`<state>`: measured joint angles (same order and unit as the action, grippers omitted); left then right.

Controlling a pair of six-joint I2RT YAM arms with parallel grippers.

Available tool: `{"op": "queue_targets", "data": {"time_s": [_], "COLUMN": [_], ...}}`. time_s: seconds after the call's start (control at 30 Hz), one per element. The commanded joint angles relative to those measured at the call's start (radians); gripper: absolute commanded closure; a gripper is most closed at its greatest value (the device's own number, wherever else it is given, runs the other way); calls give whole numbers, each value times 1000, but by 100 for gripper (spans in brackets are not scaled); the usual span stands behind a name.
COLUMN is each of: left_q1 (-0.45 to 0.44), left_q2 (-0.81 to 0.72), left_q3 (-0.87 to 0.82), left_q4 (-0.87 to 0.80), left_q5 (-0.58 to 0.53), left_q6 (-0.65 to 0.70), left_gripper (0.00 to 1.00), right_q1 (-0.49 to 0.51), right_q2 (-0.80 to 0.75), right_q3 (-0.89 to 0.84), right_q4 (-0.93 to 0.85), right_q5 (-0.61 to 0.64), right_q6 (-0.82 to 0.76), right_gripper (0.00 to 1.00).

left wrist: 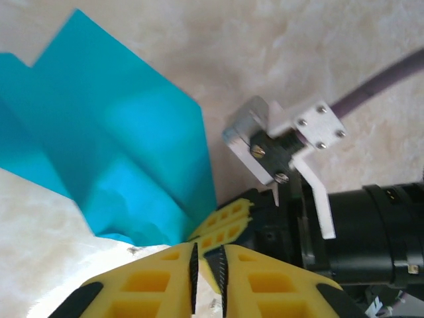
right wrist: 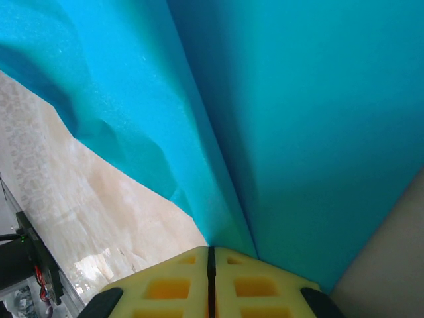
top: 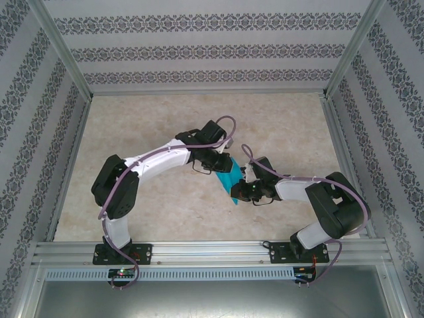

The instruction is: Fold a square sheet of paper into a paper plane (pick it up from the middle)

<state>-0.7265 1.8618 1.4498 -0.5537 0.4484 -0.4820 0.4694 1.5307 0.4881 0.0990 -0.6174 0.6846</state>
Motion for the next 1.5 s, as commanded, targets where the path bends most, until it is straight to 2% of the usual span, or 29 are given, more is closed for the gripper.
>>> {"op": "queue_targets", "data": {"time_s": [0.0, 0.4, 1.1, 1.47], "left_q1": [-7, -6, 14, 26], "left_q2": [40, 155, 241, 290], "left_q3": [-27, -58, -36, -20], "left_q4": [14, 103, 117, 85], "left_q5": [6, 47, 38, 31], "left_q6": [-26, -14, 23, 43], "left_gripper": [83, 90, 91, 91], "right_q1": [20, 20, 15, 11], "right_q2": [45, 25, 13, -52], "right_q3": [-44, -51, -62, -62], "right_q4": [-114, -107, -103, -107], "right_q5": [114, 115, 102, 70], "right_q6": [4, 21, 17, 44], "right_gripper": [91, 91, 91, 84]}}
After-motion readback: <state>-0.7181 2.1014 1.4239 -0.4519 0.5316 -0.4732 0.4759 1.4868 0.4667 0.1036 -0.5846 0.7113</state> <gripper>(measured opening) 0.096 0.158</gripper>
